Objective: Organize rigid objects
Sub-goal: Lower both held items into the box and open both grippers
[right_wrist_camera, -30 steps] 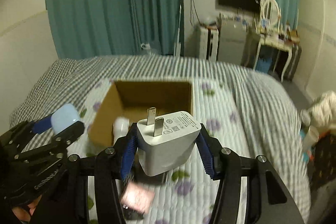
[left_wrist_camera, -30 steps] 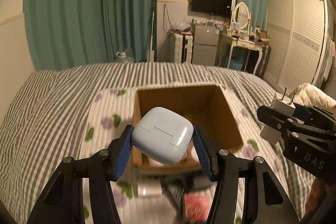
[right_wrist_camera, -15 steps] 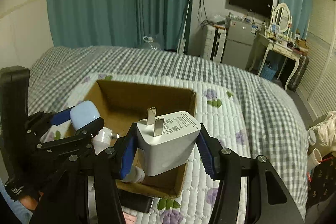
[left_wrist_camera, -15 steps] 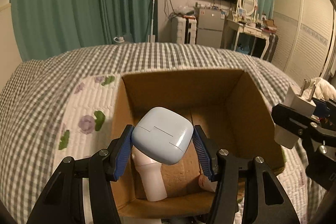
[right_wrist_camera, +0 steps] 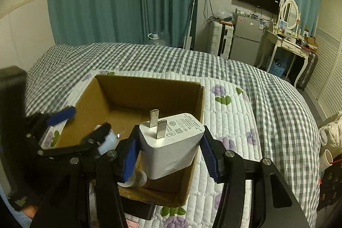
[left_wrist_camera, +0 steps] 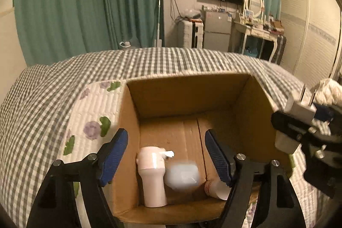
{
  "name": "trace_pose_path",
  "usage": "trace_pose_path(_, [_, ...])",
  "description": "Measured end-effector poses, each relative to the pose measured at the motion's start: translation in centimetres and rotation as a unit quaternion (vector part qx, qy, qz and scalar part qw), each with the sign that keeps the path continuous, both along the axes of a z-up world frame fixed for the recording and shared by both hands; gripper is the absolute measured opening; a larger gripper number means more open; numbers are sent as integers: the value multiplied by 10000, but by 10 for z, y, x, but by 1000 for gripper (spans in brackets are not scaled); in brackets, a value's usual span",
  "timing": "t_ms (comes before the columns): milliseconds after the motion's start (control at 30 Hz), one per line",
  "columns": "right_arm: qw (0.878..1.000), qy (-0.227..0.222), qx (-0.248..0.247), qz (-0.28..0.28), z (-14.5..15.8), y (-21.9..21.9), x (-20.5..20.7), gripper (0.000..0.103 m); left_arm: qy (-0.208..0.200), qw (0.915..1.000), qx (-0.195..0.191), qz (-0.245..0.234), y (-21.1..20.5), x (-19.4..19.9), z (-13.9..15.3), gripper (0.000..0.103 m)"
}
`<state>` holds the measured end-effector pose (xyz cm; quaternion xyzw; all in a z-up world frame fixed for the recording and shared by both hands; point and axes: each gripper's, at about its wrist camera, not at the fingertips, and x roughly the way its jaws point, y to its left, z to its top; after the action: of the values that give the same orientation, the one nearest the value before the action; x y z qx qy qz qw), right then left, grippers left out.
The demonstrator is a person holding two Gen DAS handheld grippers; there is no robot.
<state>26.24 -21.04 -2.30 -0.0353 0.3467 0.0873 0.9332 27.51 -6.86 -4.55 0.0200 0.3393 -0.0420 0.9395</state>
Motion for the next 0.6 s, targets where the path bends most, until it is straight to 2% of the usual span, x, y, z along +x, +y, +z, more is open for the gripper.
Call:
trace_pose_path(200, [10000,79,-37,2,-6,8,11,54,-112,9996,-38,242,23,1,13,77])
trace_pose_path(400, [9994,314,-144,-69,-31,18,37,54,-167,9991,-70,393,44,0,14,77])
trace_pose_path(600, [9997,219,-48,-24,-40,24,49,55,-268,9986,-225,394,57,-3,19,77])
